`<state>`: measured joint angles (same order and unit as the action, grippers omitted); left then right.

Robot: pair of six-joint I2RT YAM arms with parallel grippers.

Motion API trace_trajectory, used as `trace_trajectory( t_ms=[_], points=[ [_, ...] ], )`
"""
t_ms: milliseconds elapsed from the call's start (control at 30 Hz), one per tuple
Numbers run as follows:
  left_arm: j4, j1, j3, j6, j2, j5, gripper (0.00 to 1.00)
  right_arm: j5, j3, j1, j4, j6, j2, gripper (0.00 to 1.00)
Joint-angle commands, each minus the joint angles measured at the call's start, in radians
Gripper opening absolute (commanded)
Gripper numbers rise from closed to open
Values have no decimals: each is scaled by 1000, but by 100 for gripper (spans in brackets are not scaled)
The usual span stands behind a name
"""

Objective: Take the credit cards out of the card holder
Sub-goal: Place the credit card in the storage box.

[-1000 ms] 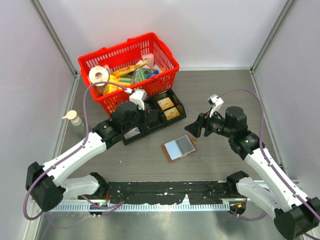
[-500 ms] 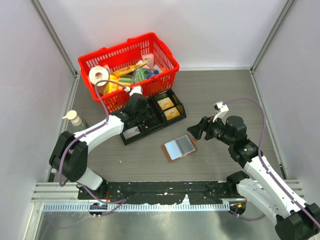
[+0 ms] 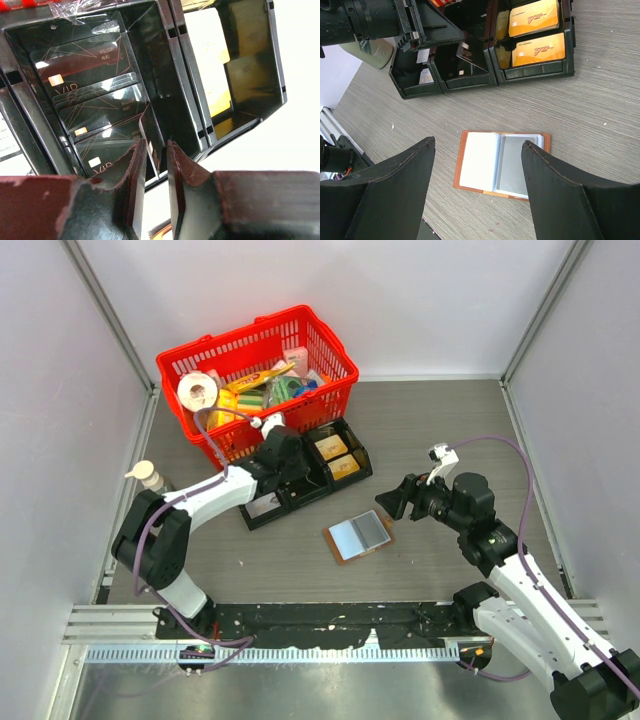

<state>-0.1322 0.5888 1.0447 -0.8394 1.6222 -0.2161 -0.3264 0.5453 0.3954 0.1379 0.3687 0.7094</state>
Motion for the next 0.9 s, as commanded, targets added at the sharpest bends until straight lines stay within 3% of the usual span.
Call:
trace_trajectory(
  t_ms=[0,367,567,767,867],
  points=[
    [40,-3,-12,-38,-22,-25,29,7,5,3,-35,-19,-16,74],
    [-64,16,-52,23,-203,-37,50,3,25,3,0,-17,-11,74],
    [-141,144,-40,115,-312,-9,67,-14,48,3,40,-10,53,73],
    [-112,338,-92,94,-348,7,67,-33,71,28,61,-7,180,67],
    [-57,420,-120,76,-302,9,62,-11,100,74,77,-17,246,62]
  ],
)
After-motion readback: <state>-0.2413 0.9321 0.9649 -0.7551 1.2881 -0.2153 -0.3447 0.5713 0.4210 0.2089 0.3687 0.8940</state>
